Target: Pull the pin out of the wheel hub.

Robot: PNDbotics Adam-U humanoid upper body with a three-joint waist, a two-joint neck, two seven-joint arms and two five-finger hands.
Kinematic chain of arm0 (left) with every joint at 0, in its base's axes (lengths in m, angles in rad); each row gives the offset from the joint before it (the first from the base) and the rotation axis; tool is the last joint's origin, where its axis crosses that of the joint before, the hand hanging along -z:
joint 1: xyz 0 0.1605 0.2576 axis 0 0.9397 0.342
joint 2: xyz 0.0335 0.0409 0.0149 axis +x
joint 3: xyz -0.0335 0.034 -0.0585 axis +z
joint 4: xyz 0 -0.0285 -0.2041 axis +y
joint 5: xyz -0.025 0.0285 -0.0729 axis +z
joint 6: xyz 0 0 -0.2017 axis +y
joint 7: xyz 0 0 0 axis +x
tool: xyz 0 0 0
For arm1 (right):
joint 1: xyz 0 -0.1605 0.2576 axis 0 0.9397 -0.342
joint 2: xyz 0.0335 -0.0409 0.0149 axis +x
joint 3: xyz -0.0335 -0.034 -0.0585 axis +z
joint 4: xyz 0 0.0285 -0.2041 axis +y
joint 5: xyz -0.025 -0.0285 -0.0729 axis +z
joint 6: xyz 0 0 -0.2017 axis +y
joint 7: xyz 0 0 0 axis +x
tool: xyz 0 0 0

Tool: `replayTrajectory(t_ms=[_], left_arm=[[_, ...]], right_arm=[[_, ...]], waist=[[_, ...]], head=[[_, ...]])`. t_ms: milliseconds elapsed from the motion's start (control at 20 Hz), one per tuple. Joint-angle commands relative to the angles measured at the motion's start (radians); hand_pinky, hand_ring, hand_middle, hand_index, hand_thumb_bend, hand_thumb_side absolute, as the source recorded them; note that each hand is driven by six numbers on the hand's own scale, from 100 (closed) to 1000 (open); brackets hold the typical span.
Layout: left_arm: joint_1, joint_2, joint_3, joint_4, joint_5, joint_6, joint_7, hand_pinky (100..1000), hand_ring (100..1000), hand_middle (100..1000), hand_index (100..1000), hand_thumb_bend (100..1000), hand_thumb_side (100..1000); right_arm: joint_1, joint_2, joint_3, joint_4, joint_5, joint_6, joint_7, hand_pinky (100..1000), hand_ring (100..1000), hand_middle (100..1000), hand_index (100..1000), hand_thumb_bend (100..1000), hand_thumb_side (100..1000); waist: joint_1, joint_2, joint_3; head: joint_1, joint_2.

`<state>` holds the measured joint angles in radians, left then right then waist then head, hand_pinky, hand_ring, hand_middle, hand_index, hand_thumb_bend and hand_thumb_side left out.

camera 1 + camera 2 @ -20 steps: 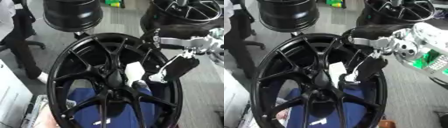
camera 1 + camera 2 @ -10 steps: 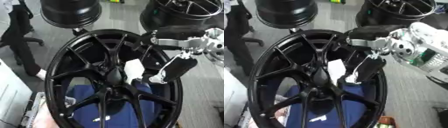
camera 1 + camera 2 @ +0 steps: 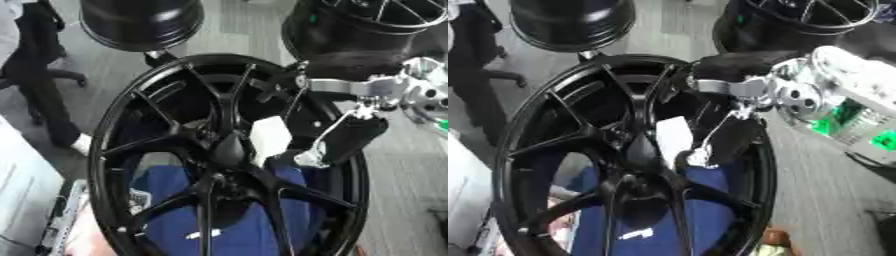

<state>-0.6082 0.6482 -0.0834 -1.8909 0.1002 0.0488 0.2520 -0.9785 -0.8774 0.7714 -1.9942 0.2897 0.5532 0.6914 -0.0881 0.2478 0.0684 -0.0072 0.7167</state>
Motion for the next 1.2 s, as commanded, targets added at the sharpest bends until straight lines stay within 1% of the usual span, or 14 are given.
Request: replayTrajectory(t_ms=[50,300,550,850,1200], left_arm=[[-0.019,0.010,0.015,-0.012,0.007,0.001,0.003,645,672,556,801,100,613],[-0.020,0.007,0.017,-0.013,0.010,0.002,0.003,645,672,555,801,100,617],[-0.021,0.004,0.019,-0.013,0.011,0.001,0.003,645,672,555,801,100,620],[-0.020,0.001,0.022,-0.015,0.014,0.001,0.005,646,673,555,802,100,622],[-0.021,-0.002,0.025,-0.019,0.016,0.002,0.007,646,673,554,802,100,625]], right_arm=[[0.001,-0.023,-0.012,-0.006,0.013,0.131,0.099,909,924,884,905,447,321],[0.014,-0.025,-0.015,-0.006,0.020,0.151,0.085,906,918,879,903,450,324],[0.016,-0.016,-0.015,-0.006,0.024,0.166,0.071,904,914,874,898,432,310],[0.027,-0.011,-0.015,-0.006,0.035,0.177,0.058,903,913,872,896,429,304],[0.037,-0.009,-0.014,-0.006,0.024,0.186,0.052,900,909,863,886,423,296]], waist=[[0.005,-0.013,0.002],[0.007,-0.006,0.006],[0.008,-0.001,0.010],[0.007,0.003,0.017],[0.005,0.009,0.020]], head=[[-0.006,-0.013],[-0.009,-0.019],[-0.012,-0.024],[-0.013,-0.031],[-0.012,-0.035]])
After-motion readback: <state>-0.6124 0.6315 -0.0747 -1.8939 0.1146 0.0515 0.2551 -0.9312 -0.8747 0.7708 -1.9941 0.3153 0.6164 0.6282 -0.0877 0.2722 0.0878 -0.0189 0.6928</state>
